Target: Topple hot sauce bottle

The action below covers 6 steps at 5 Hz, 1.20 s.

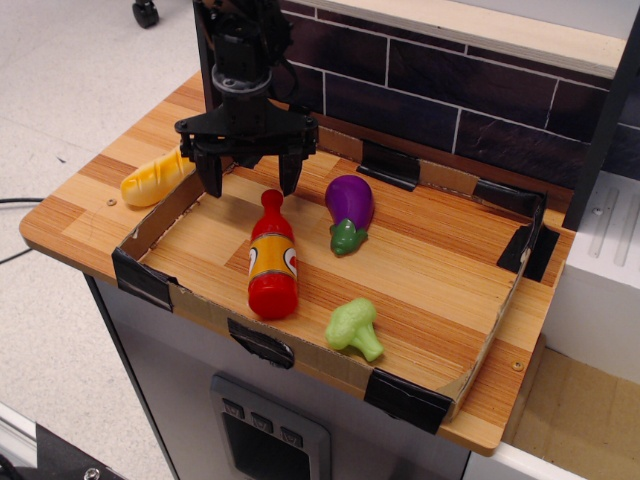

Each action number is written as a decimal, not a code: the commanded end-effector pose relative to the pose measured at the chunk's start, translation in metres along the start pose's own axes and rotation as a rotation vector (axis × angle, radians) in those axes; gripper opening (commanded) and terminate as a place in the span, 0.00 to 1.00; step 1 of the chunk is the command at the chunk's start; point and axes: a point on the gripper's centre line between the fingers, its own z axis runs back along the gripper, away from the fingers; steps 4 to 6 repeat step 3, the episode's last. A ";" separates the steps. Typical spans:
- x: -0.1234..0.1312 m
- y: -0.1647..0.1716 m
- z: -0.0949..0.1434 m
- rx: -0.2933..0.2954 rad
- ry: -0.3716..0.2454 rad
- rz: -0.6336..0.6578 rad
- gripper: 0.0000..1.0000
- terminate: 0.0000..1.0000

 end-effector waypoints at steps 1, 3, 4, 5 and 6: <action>0.013 -0.008 0.063 -0.052 -0.080 -0.024 1.00 0.00; 0.013 -0.008 0.063 -0.052 -0.080 -0.024 1.00 1.00; 0.013 -0.008 0.063 -0.052 -0.080 -0.024 1.00 1.00; 0.013 -0.008 0.063 -0.052 -0.080 -0.024 1.00 1.00; 0.013 -0.008 0.063 -0.052 -0.080 -0.024 1.00 1.00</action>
